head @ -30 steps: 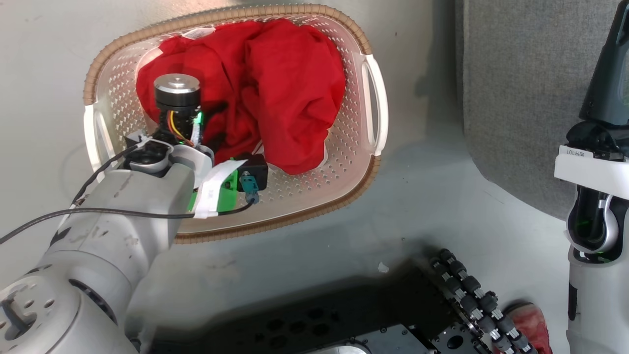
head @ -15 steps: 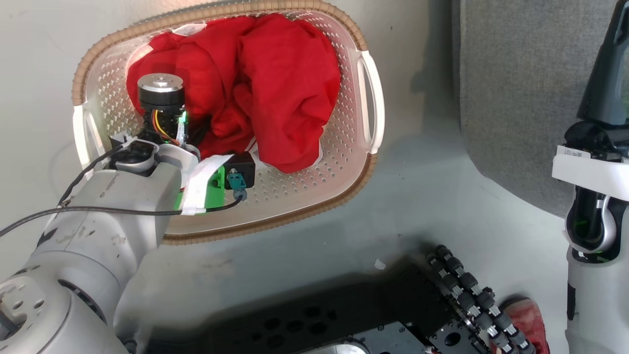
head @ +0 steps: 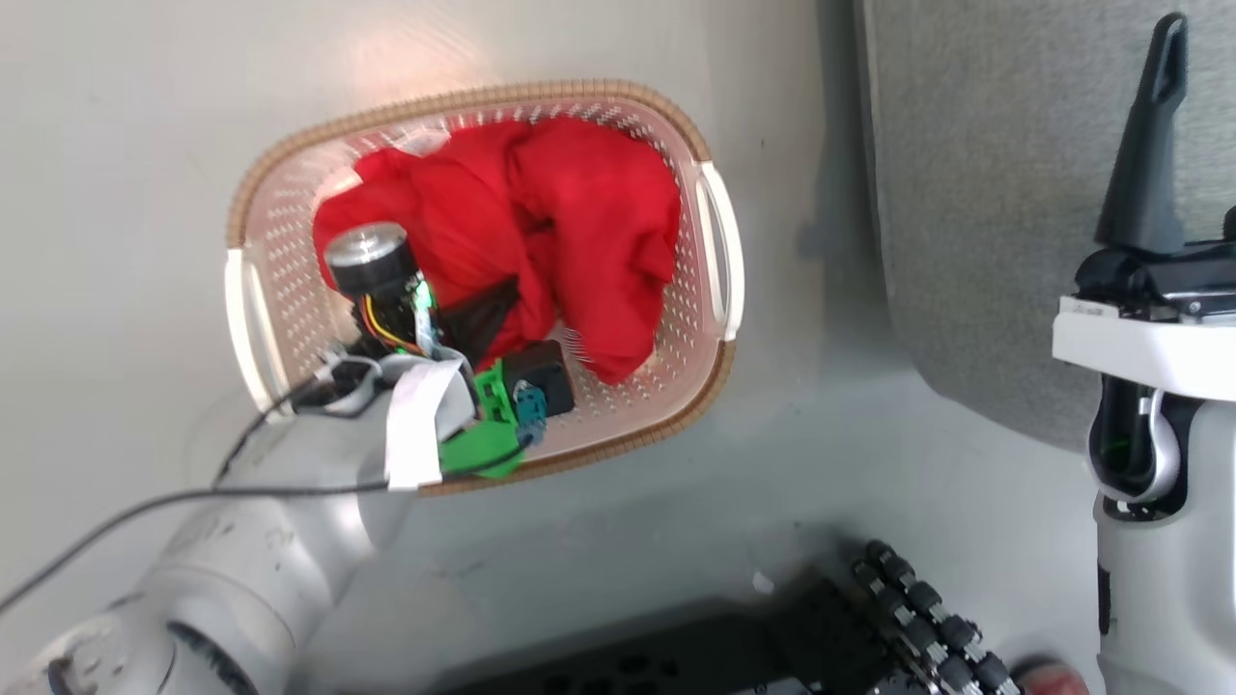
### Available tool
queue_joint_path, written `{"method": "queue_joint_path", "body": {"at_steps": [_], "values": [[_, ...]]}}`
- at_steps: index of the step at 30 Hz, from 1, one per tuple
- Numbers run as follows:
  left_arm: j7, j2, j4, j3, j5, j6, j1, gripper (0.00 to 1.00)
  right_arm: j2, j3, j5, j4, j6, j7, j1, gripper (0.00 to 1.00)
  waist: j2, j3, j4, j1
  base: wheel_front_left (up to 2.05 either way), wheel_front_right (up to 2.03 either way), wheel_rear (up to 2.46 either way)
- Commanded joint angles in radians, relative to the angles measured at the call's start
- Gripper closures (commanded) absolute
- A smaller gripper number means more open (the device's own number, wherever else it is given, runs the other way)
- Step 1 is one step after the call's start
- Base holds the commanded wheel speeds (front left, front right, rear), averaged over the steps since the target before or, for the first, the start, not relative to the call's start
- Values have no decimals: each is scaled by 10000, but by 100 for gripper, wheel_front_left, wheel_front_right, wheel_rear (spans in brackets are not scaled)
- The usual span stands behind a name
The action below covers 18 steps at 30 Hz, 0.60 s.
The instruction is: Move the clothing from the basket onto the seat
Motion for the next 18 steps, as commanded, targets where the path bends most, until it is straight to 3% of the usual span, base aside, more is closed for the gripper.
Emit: {"method": "queue_joint_path", "body": {"at_steps": [1,12,18], "values": [[-29,168,-326,102,-213,151,379,100,-20,43,-117,71,-3,-4,217,0,-1,-1043,332,0,0,0,0],[-35,730,-3644,1392,-2496,1191,2974,100,-24,295,-393,646,-3,-5,1389,0,-1,-4043,785,0,0,0,0],[-35,694,-5533,2618,-3764,1191,4600,100,-27,450,-508,1015,-3,-5,2044,0,-1,-5564,959,0,0,0,0]]}}
